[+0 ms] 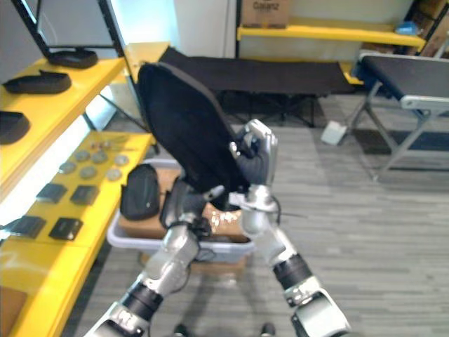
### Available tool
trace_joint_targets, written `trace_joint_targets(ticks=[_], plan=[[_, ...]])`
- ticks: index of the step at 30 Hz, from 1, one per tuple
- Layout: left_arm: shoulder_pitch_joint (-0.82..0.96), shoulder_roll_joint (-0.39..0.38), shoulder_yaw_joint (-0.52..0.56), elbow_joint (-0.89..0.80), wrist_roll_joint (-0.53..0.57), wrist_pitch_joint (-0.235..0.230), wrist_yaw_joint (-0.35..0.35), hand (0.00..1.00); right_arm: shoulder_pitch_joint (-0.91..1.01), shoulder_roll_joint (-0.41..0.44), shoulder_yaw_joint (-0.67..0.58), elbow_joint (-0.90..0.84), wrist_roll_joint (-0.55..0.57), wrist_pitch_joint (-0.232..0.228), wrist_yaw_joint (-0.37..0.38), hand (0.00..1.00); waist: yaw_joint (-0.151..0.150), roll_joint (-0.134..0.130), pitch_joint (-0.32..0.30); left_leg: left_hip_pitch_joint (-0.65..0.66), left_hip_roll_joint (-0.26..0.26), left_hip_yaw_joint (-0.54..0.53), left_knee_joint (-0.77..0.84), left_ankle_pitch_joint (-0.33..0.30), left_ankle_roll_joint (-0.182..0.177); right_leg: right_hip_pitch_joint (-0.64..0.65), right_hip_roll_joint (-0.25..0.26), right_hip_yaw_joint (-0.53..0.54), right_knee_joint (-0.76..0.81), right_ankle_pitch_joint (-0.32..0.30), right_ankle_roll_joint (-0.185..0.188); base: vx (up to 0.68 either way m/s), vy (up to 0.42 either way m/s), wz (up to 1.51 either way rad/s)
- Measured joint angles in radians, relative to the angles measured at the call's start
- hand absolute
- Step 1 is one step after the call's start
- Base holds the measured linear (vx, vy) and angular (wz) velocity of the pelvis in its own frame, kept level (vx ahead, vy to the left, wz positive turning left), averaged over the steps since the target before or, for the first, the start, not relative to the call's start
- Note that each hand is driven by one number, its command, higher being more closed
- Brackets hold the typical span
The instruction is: Walk over and take plastic housings, then place them on the shelf
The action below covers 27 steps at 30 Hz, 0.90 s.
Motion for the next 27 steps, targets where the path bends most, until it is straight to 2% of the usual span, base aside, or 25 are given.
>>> trace_joint_targets(ticks=[3,4,9,15,21,27], plan=[[-0.002,-0.021,0.013,0.000,-0.089,-0.039,-0.040,0.00,0.000,0.004,0.000,0.000,0.000,0.000,0.003,1.00,0.000,0.000,0.000,0.000,-0.001,0.000,0.000,0.000,0.000,0.000,-0.001,-0.001,0.000,0.000,0.000,0.00,0.000,0.00],[-0.003,-0.024,0.013,-0.003,-0.130,-0.047,-0.058,1.00,0.001,0.004,0.000,0.000,0.000,0.000,0.003,1.00,0.000,0.000,0.000,0.000,-0.001,0.000,-0.001,0.000,0.000,0.000,-0.002,-0.001,0.000,0.000,0.000,0.00,0.000,0.00],[-0.005,-0.023,0.014,-0.006,-0.229,-0.050,-0.127,1.00,0.019,0.004,-0.001,0.000,0.000,0.000,0.003,1.00,0.000,-0.001,-0.001,-0.001,-0.001,0.000,-0.001,0.000,0.000,-0.001,-0.002,-0.001,0.000,0.000,0.000,0.00,0.000,0.00],[-0.005,-0.022,0.014,-0.006,-0.265,-0.053,-0.176,1.00,0.032,0.003,-0.005,-0.011,0.009,-0.001,0.003,1.00,-0.001,-0.015,-0.009,-0.001,0.000,0.011,-0.001,0.000,0.000,-0.005,-0.003,0.002,0.000,0.000,0.000,0.00,0.000,-0.02],[-0.005,-0.019,0.021,-0.006,-0.255,-0.061,-0.178,1.00,0.063,0.014,0.009,-0.047,0.010,-0.012,0.006,1.00,-0.002,-0.036,-0.022,-0.001,0.000,0.016,-0.001,0.000,0.000,-0.007,-0.007,0.004,0.000,0.000,0.000,0.00,0.000,-0.01],[-0.005,-0.019,0.022,-0.006,-0.232,-0.087,-0.178,1.00,0.077,0.015,0.018,-0.063,0.020,-0.032,0.006,1.00,-0.004,-0.037,-0.023,0.000,0.000,0.017,-0.001,0.000,0.000,-0.007,-0.012,0.004,0.000,0.000,0.000,0.00,0.000,0.00]])
